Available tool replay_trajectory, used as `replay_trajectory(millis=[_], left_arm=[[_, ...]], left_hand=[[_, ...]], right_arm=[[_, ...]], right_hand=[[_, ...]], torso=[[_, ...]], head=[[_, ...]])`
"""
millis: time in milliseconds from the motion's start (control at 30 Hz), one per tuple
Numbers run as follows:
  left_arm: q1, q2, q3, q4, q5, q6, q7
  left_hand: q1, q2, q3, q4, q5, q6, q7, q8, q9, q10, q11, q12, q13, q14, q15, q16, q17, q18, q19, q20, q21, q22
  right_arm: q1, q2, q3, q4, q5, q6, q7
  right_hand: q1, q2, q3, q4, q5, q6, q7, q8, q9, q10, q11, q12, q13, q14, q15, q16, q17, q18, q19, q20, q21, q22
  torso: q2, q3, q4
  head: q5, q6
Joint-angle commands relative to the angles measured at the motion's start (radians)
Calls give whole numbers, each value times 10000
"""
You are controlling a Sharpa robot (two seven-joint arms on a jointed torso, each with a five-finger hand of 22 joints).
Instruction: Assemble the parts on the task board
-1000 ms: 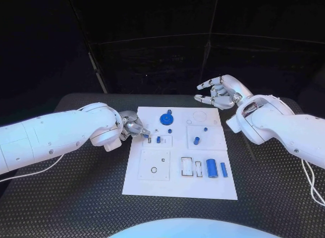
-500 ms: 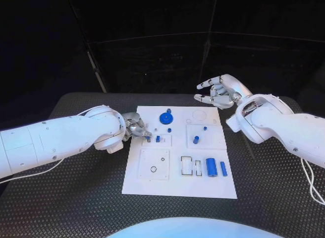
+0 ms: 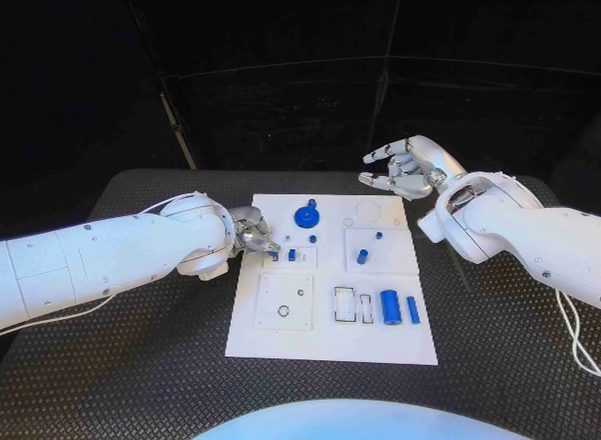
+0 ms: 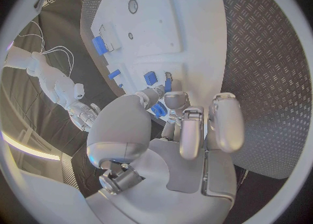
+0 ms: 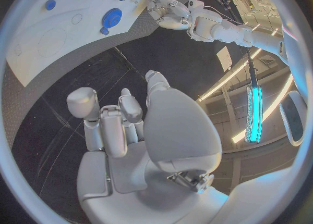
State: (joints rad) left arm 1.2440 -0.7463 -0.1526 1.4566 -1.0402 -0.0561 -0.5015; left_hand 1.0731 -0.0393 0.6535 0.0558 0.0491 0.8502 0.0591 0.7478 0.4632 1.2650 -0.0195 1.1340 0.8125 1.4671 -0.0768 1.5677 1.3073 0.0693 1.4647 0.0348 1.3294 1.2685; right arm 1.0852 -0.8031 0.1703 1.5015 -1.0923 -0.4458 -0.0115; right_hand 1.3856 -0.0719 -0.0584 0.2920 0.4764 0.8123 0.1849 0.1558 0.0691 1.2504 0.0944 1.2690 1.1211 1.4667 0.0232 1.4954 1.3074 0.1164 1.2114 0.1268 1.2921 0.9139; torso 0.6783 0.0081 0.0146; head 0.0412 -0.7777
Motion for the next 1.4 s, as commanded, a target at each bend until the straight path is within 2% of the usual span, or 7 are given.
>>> replay_trajectory(millis=[33,833,1400], left_arm=[[5,34,-3,-20,-432,336,-60],[1,63,-49,11,-684,926,-110],[-1,87,-58,10,-688,1044,-118]], left_hand=[[21,86,1396,-1358,28,-40,-54,51,-8,22,-31,-61,-7,1037,-50,31,2635,-14,77,-84,10,-7],[-10,46,1455,-1429,28,-31,-61,106,-7,47,-36,-39,25,1037,-48,31,2635,3,48,-83,-58,-86],[-21,33,1487,-1461,34,-25,-64,133,-7,58,-39,-31,35,1037,-48,31,2635,8,38,-83,-78,-108]], right_arm=[[16,1,4,2,24,90,54],[16,-12,4,-10,25,198,33],[16,-6,3,-16,25,233,22]], right_hand=[[-3,25,34,-34,41,33,-9,57,-14,-43,12,-3,-12,662,-57,-36,1018,85,-66,-14,-45,-13],[-3,25,34,-34,41,33,-9,57,-14,-43,12,-3,-12,662,-57,-36,1018,85,-66,-14,-45,-13],[-26,21,25,-26,48,31,-8,59,-15,-43,12,-1,-10,656,-56,-47,997,88,-76,-15,-55,-33]], torso=[[-10,-2,9],[-8,3,0],[-12,1,2]], head=[[7,-11],[21,-44],[8,-69]])
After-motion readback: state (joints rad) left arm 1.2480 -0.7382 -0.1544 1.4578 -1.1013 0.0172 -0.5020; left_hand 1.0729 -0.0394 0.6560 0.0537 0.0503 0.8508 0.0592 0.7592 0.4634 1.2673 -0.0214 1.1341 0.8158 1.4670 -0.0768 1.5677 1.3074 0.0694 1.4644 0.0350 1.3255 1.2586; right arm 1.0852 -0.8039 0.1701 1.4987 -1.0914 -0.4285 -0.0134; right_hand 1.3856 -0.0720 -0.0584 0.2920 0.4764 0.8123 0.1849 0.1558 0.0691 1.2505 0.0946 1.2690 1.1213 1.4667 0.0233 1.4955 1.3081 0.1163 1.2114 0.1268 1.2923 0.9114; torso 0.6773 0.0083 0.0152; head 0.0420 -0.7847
